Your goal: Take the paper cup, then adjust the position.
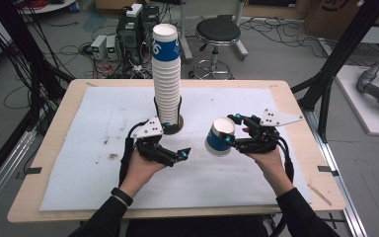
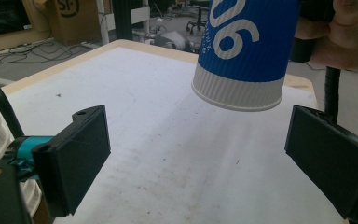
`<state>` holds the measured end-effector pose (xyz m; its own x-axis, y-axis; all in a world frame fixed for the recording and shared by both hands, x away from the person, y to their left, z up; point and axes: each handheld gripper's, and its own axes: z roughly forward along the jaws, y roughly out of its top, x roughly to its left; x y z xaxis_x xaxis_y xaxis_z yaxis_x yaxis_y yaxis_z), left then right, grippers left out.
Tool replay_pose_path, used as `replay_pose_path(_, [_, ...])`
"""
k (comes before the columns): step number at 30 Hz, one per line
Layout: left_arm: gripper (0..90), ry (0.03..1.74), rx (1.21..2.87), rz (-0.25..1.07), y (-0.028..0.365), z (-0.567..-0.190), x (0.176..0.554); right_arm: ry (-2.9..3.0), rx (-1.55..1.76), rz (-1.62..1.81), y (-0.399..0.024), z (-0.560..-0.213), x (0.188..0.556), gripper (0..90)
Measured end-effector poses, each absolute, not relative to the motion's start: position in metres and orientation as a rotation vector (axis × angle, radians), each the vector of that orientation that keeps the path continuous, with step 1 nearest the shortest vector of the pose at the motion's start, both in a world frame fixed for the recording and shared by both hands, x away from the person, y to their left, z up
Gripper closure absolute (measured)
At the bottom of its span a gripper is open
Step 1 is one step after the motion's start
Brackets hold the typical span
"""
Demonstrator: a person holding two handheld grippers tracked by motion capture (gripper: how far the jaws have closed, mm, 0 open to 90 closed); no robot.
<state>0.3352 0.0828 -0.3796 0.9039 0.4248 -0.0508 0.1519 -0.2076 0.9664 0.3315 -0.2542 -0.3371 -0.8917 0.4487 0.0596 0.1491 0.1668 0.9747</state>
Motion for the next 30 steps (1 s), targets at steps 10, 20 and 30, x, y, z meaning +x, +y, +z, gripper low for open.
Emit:
replay_pose_path(10, [6.6, 0.440, 1.772, 0.269, 0.084, -0.380, 0.337, 2.198, 0.584, 1.794, -0.257, -0.337, 0.332, 30.3])
replay_pose_path(20, [6.5, 0.409, 1.784, 0.226, 0.076, -0.381, 0.336, 2.211, 0.557, 1.815, -0.256, -0.336, 0.331, 30.3])
replay_pose_path(30, [6.6, 0.348, 1.788, 0.154, 0.064, -0.380, 0.331, 2.258, 0.500, 1.853, -0.248, -0.335, 0.327, 30.3])
